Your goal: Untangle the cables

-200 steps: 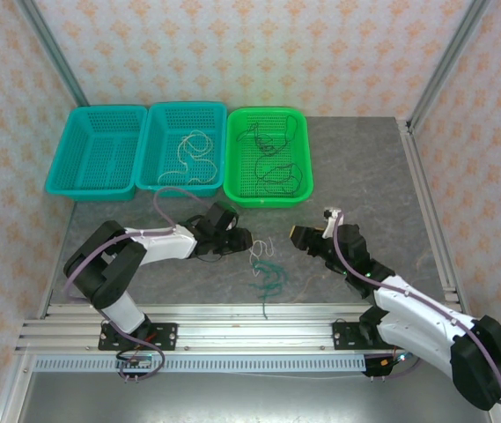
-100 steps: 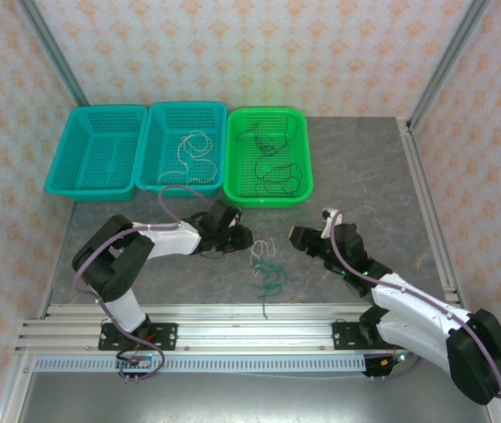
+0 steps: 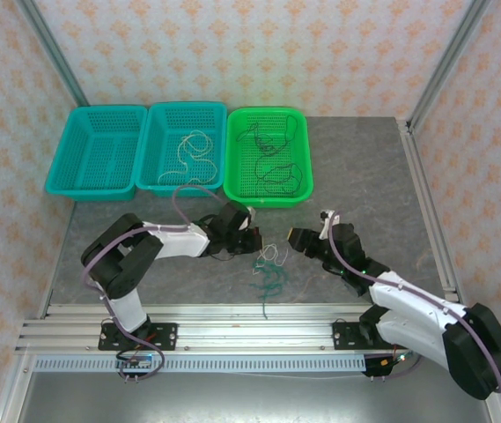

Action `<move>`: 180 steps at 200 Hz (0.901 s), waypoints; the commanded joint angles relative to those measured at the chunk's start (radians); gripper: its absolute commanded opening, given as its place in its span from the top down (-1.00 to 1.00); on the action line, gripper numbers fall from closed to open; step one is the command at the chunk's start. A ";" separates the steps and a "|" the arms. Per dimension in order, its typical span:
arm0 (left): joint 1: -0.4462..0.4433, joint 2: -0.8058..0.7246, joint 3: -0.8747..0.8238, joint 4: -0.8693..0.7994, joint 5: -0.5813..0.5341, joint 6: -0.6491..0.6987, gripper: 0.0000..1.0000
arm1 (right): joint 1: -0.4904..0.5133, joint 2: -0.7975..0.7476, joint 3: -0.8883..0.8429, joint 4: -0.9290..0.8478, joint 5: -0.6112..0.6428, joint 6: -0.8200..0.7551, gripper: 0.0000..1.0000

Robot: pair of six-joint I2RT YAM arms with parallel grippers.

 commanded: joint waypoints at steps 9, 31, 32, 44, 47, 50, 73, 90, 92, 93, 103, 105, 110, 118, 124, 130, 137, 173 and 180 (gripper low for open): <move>0.004 -0.138 0.009 -0.075 -0.107 0.067 1.00 | 0.088 0.062 0.041 -0.027 0.038 -0.006 -0.12; 0.008 -0.207 0.008 -0.114 -0.156 0.090 1.00 | 0.153 0.137 0.093 -0.068 0.077 -0.033 -0.17; 0.010 -0.211 0.008 -0.115 -0.157 0.090 1.00 | 0.155 0.142 0.096 -0.069 0.079 -0.034 -0.17; 0.011 -0.241 0.006 -0.127 -0.174 0.100 1.00 | 0.177 0.196 0.128 -0.090 0.094 -0.049 -0.19; 0.012 -0.249 0.004 -0.128 -0.178 0.101 1.00 | 0.180 0.210 0.136 -0.098 0.098 -0.051 -0.19; 0.012 -0.256 0.004 -0.130 -0.179 0.104 1.00 | 0.181 0.221 0.145 -0.103 0.101 -0.053 -0.19; 0.013 -0.295 0.010 -0.152 -0.184 0.122 1.00 | 0.186 0.324 0.185 -0.076 0.086 -0.054 -0.20; 0.015 -0.325 0.011 -0.166 -0.194 0.129 1.00 | 0.187 0.388 0.213 -0.032 0.040 -0.055 -0.13; 0.015 -0.328 0.011 -0.166 -0.195 0.129 1.00 | 0.187 0.397 0.218 -0.028 0.034 -0.056 -0.13; 0.015 -0.331 0.012 -0.167 -0.196 0.130 1.00 | 0.188 0.400 0.220 -0.027 0.032 -0.056 -0.12; 0.015 -0.347 0.013 -0.178 -0.205 0.133 1.00 | 0.188 0.439 0.243 -0.028 0.012 -0.056 -0.11; 0.016 -0.350 0.014 -0.180 -0.207 0.134 1.00 | 0.188 0.445 0.248 -0.029 0.008 -0.057 -0.11; 0.017 -0.358 0.014 -0.188 -0.213 0.135 1.00 | 0.189 0.461 0.259 -0.032 0.002 -0.056 -0.11; 0.018 -0.374 0.018 -0.201 -0.225 0.138 1.00 | 0.191 0.480 0.272 -0.031 -0.010 -0.057 -0.11; 0.020 -0.385 0.020 -0.210 -0.237 0.141 1.00 | 0.193 0.491 0.278 -0.029 -0.019 -0.058 -0.12; 0.024 -0.400 0.022 -0.222 -0.248 0.144 1.00 | 0.196 0.498 0.282 -0.025 -0.024 -0.058 -0.13; 0.030 -0.420 0.022 -0.234 -0.262 0.145 1.00 | 0.201 0.503 0.283 -0.022 -0.031 -0.060 -0.15; 0.122 -0.534 0.047 -0.269 -0.265 0.147 1.00 | 0.214 0.483 0.251 -0.007 0.025 -0.051 -0.16; 0.143 -0.555 0.059 -0.275 -0.259 0.150 1.00 | 0.214 0.464 0.234 0.012 0.041 -0.048 -0.16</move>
